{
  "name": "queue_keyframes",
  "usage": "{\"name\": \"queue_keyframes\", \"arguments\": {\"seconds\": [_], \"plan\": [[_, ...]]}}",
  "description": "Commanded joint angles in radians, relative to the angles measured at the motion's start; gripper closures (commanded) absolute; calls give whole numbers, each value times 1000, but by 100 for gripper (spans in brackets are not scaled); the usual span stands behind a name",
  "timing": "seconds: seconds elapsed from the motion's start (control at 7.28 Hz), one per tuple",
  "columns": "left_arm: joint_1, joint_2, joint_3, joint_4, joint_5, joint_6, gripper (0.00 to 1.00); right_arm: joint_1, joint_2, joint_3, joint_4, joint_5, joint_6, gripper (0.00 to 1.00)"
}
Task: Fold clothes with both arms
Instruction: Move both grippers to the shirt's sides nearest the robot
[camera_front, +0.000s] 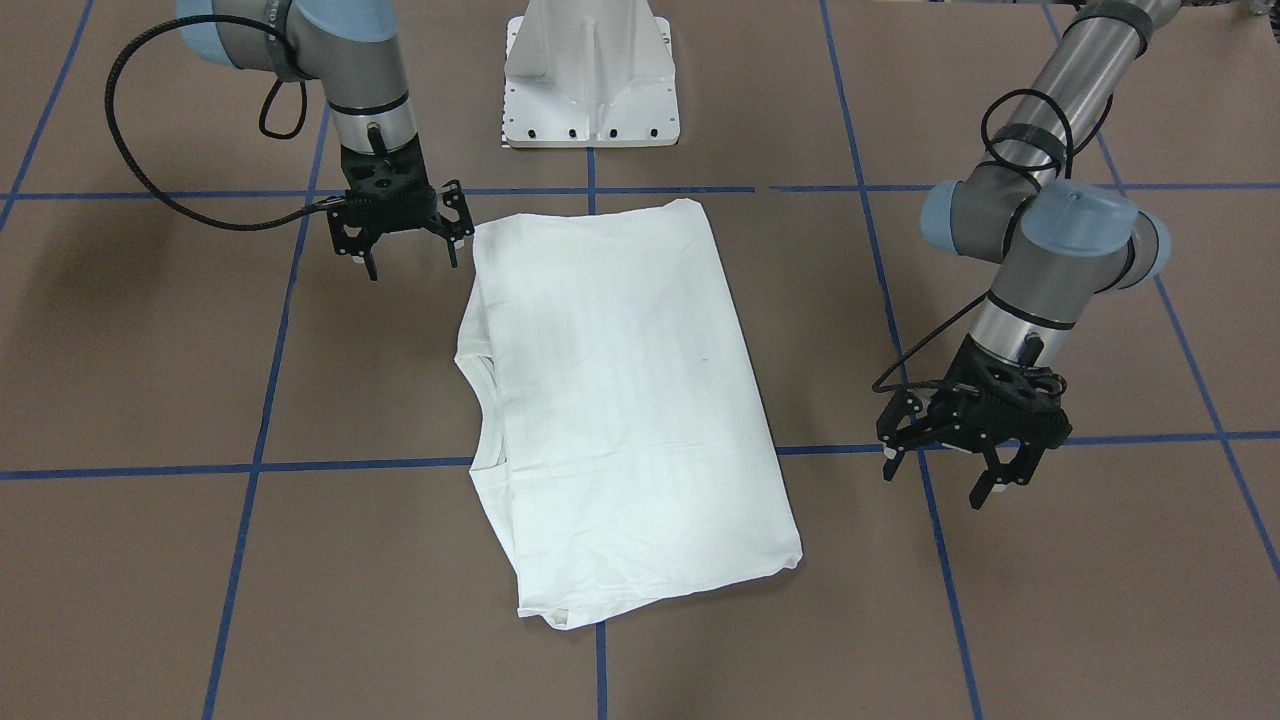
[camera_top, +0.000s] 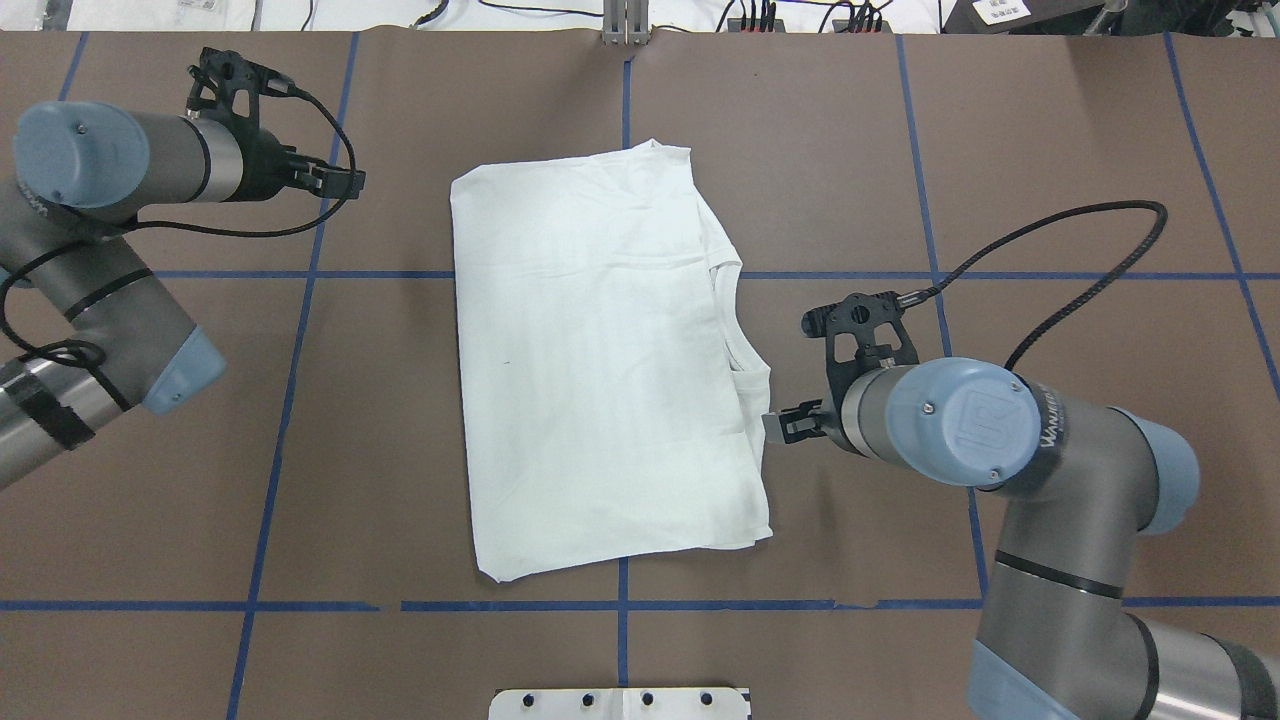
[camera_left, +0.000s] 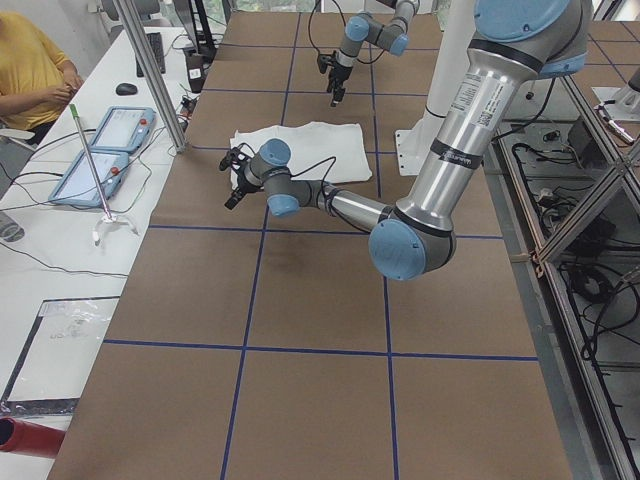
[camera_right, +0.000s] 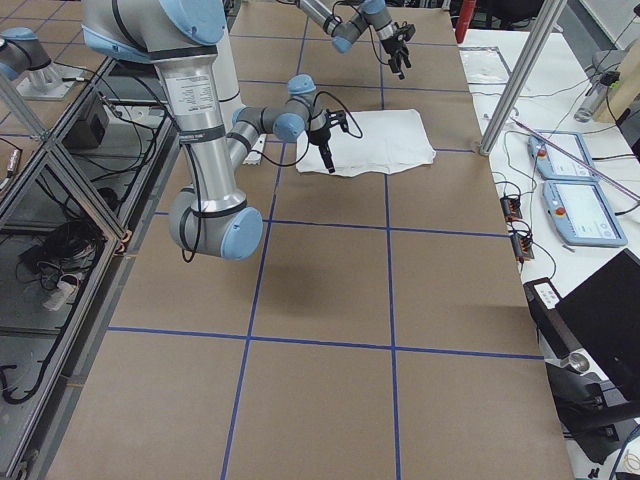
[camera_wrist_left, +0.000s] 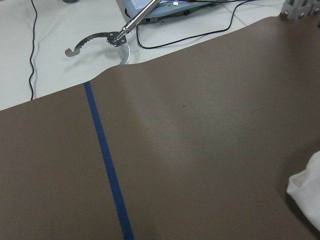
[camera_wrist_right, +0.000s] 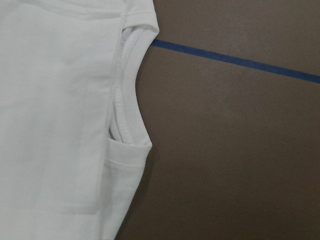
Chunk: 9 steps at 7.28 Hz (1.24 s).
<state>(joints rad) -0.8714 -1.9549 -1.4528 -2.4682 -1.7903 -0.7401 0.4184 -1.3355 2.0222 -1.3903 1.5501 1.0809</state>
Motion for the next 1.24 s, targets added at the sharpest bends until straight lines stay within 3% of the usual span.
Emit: {"name": "queue_keyframes", "arguments": {"seconds": [0.0, 0.27, 0.69, 1.1], "plan": [[61, 158, -247, 2, -49, -117, 0, 0, -143, 24, 185, -68, 109, 0], [96, 176, -360, -8, -184, -220, 0, -6, -120, 52, 188, -79, 151, 0], [153, 206, -383, 47, -121, -274, 0, -7, -122, 47, 166, -62, 221, 0], [389, 185, -478, 288, 145, -453, 0, -41, -99, 44, 106, -65, 344, 0]]}}
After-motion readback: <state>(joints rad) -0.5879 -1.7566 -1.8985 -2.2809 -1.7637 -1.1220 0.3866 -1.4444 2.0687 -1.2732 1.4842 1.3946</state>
